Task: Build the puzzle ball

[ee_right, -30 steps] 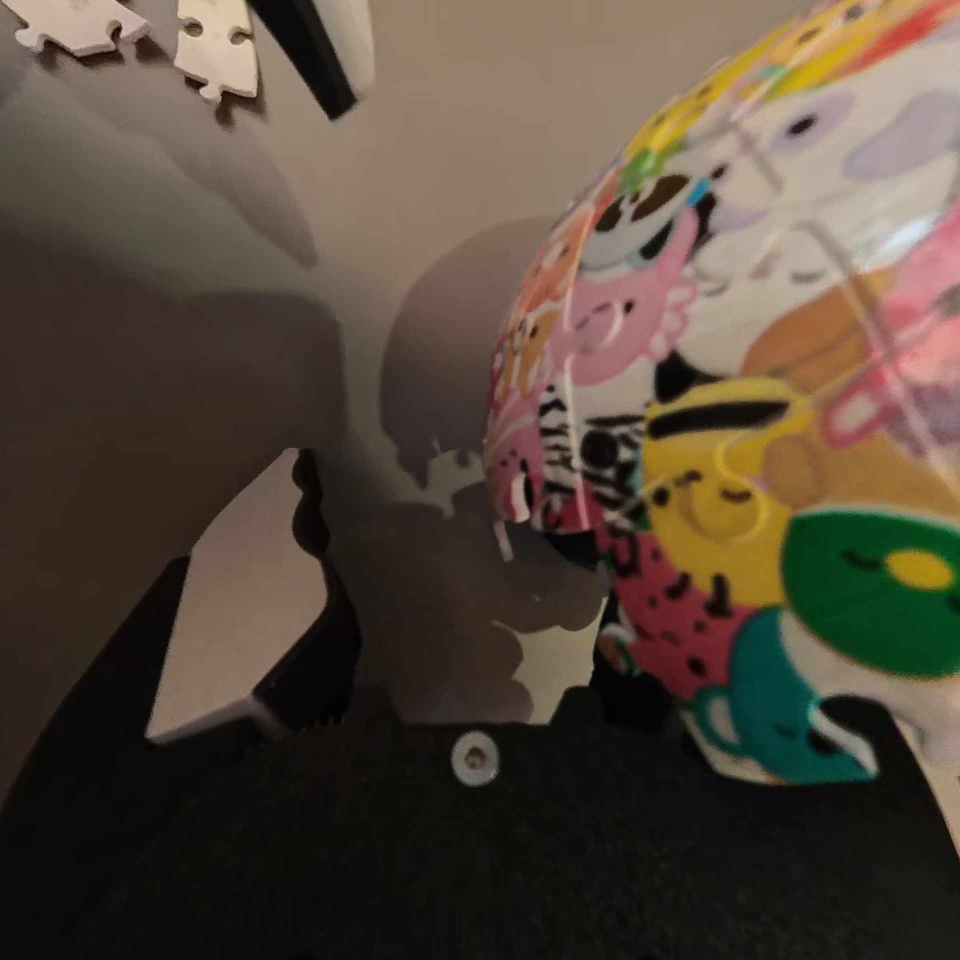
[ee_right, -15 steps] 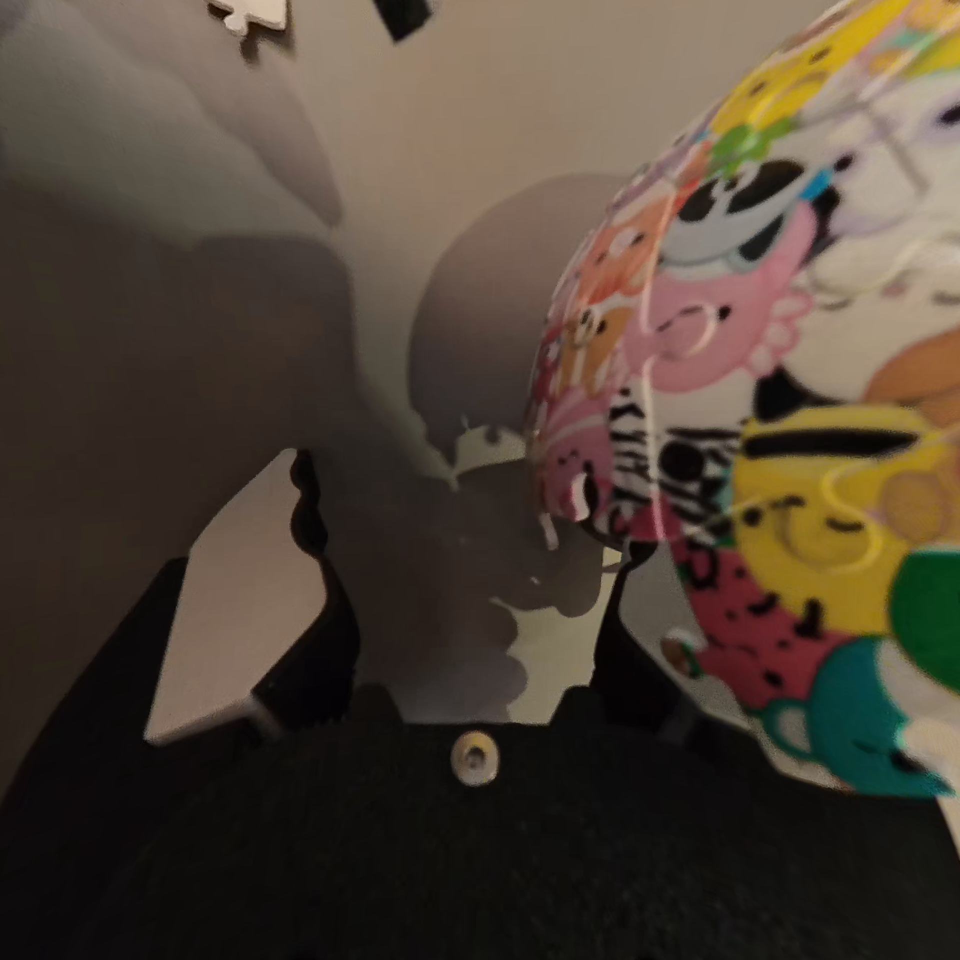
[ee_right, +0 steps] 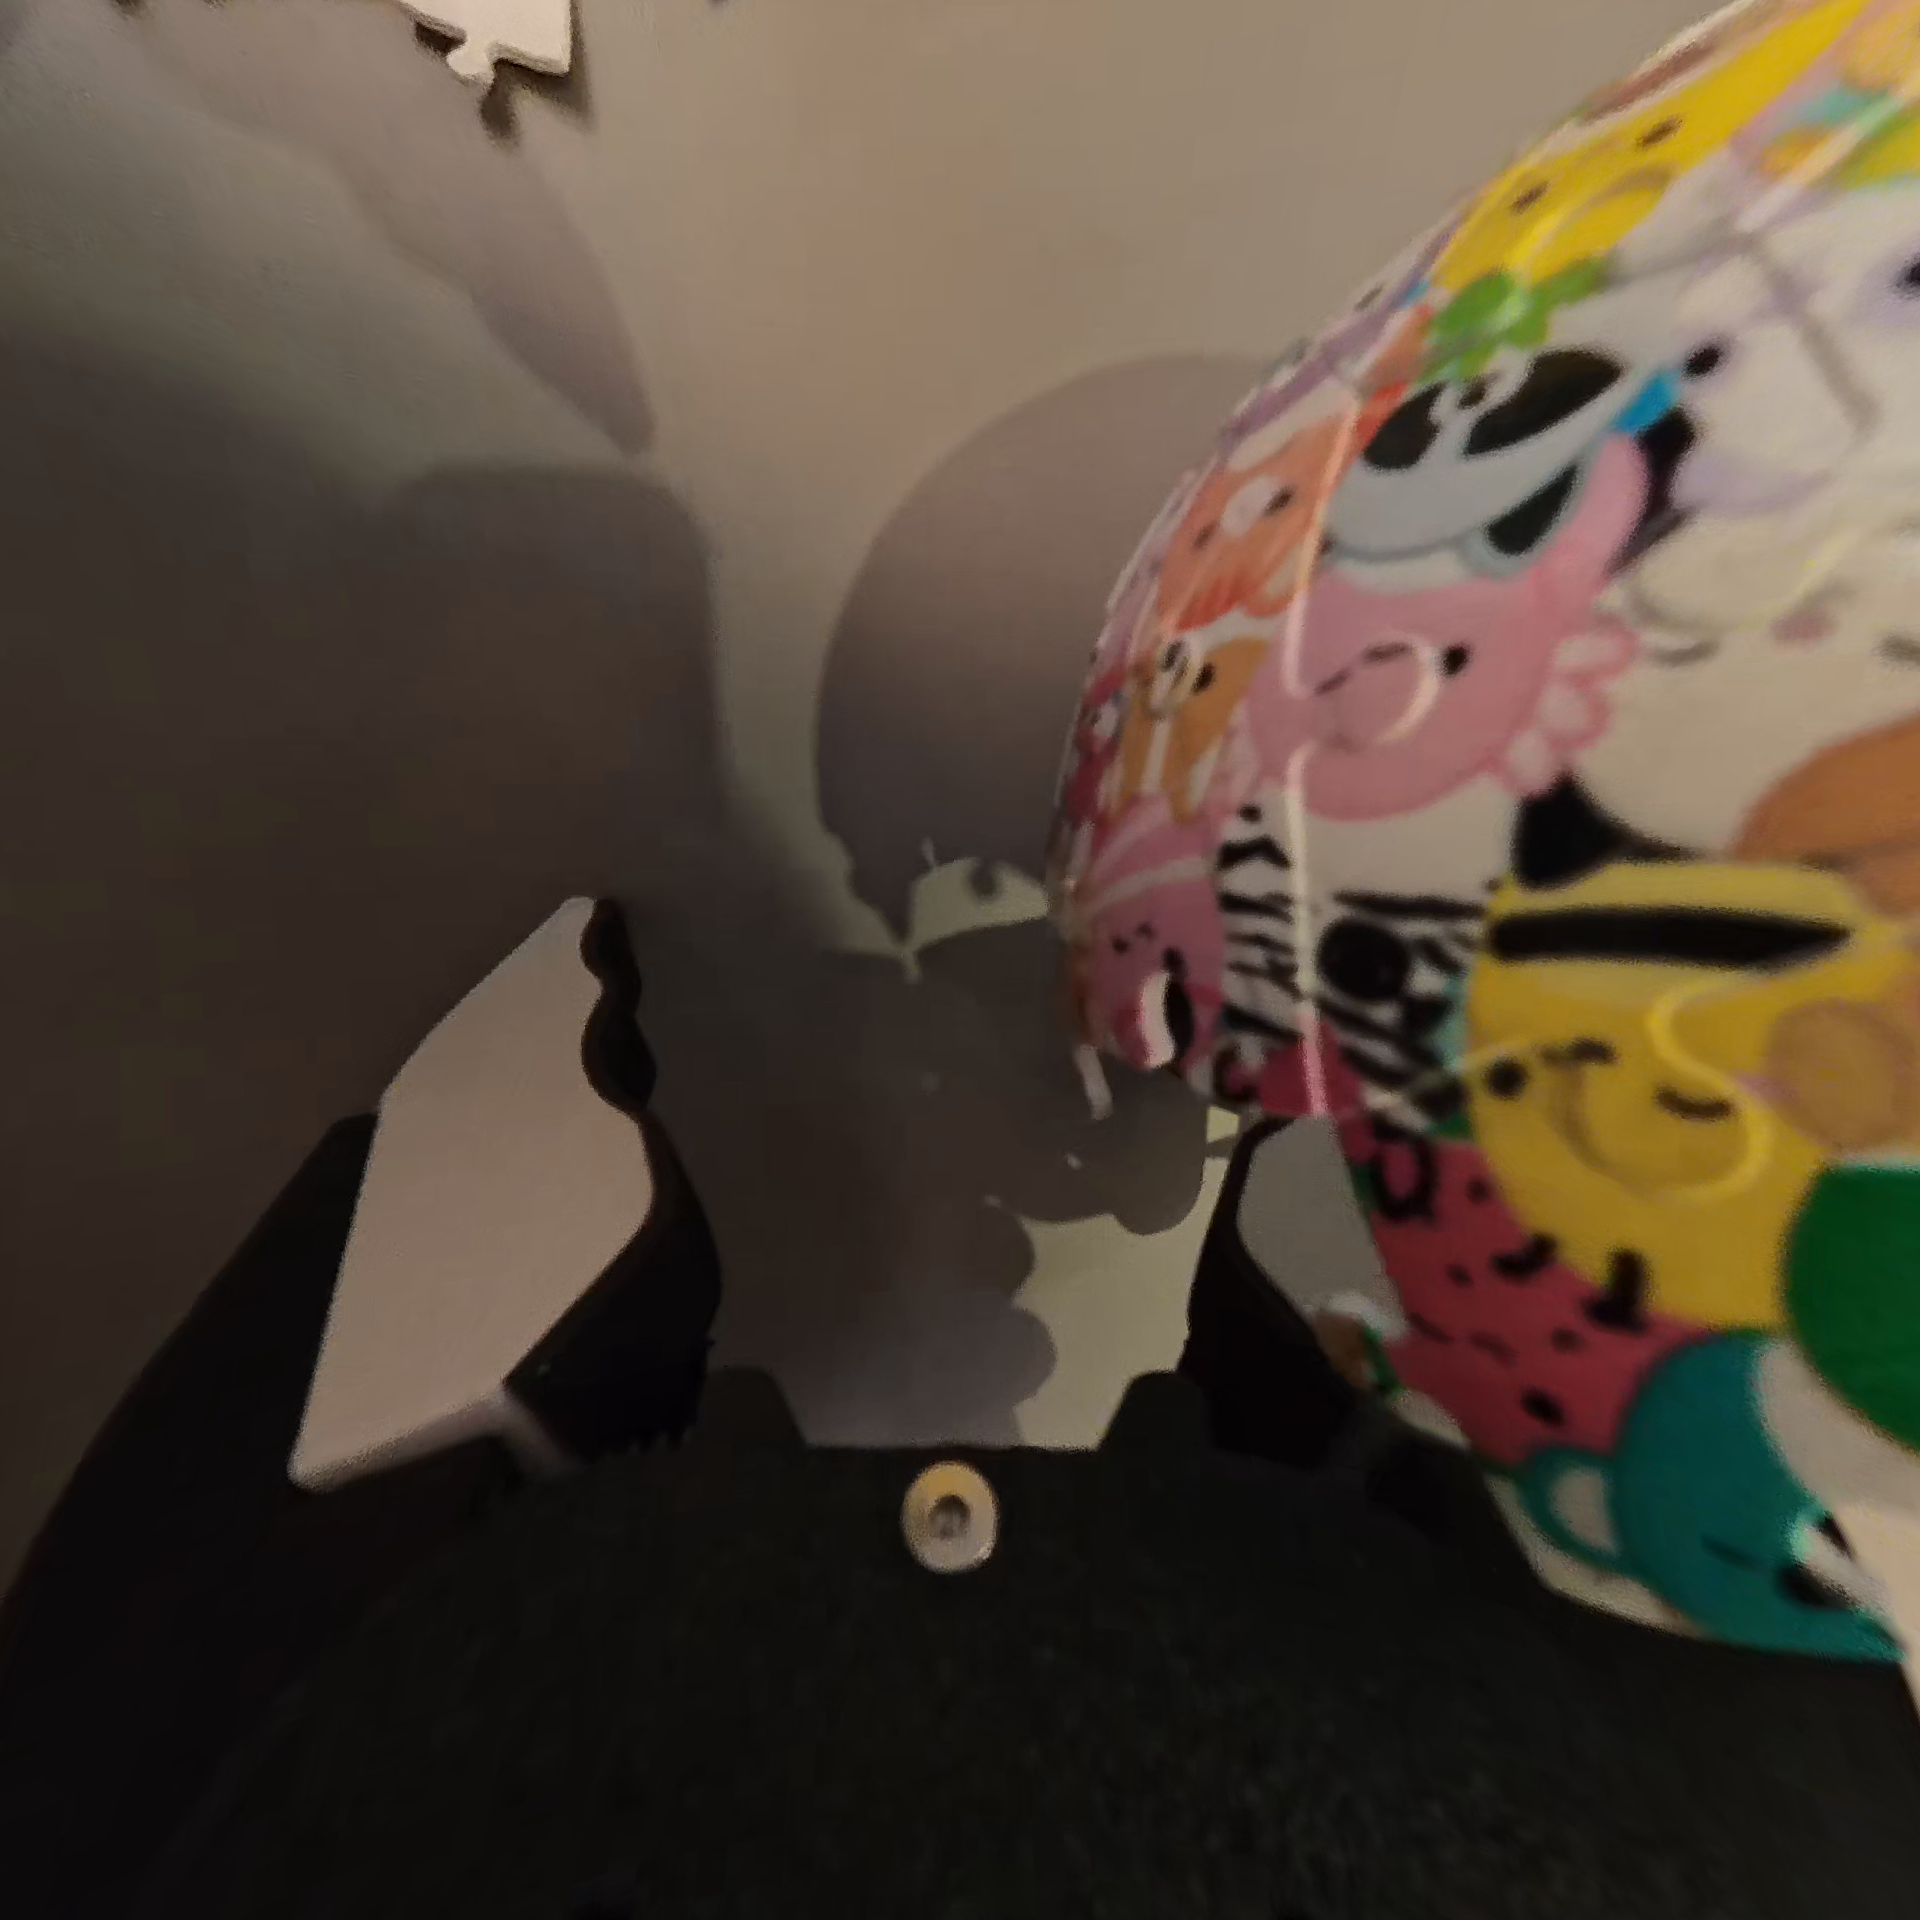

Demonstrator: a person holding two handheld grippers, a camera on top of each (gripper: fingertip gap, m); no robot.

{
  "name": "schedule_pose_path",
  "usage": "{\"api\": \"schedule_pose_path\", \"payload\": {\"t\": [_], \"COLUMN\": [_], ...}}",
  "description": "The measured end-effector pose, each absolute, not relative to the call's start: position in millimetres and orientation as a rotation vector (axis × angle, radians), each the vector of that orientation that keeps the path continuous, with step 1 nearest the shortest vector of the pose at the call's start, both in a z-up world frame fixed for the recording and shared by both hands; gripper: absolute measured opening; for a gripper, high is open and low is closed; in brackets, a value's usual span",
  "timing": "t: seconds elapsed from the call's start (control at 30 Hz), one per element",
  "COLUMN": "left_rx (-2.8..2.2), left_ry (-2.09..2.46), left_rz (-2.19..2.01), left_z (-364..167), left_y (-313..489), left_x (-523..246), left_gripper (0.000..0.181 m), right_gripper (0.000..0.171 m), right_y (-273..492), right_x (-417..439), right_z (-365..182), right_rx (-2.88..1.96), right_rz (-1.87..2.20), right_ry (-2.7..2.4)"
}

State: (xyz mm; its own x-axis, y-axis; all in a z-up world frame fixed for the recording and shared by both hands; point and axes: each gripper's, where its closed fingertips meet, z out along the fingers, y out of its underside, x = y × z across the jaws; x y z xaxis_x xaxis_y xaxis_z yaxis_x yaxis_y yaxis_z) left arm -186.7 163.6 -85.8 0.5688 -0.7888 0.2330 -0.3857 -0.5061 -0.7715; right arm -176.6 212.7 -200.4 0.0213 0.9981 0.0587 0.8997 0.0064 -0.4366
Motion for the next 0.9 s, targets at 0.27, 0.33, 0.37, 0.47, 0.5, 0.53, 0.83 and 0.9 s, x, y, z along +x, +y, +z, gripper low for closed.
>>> {"api": "schedule_pose_path", "payload": {"t": [0.27,0.33,0.37,0.47,0.5,0.53,0.83,0.9], "left_rx": [-2.114,-2.111,-2.111,-2.113,-2.113,-2.113,-2.108,-2.106], "left_ry": [0.931,0.931,0.930,0.928,0.926,0.924,0.917,0.913], "left_rz": [-0.775,-0.774,-0.774,-0.770,-0.773,-0.776,-0.781,-0.786], "left_z": [-84.4,-83.6,-83.4,-83.9,-84.0,-83.8,-82.7,-82.1], "left_y": [162.2,161.7,161.6,161.6,161.6,161.5,161.9,161.8], "left_x": [-185.1,-185.1,-185.2,-186.2,-186.2,-186.1,-188.3,-188.5], "left_gripper": [0.085,0.085,0.085,0.085,0.085,0.085,0.085,0.085], "right_gripper": [0.111,0.110,0.106,0.106,0.105,0.105,0.105,0.103], "right_y": [205.1,203.3,201.4,207.1,211.4,214.0,207.9,207.3], "right_x": [-173.2,-173.5,-174.3,-174.7,-173.3,-172.3,-171.7,-173.2], "right_z": [-197.8,-197.0,-195.7,-193.4,-193.8,-194.4,-198.6,-196.3], "right_rx": [-1.947,-1.949,-1.945,-1.944,-1.945,-1.949,-1.982,-1.960], "right_rz": [0.371,0.375,0.391,0.374,0.345,0.330,0.357,0.354], "right_ry": [-1.953,-1.948,-1.948,-1.900,-1.888,-1.880,-1.904,-1.901]}}
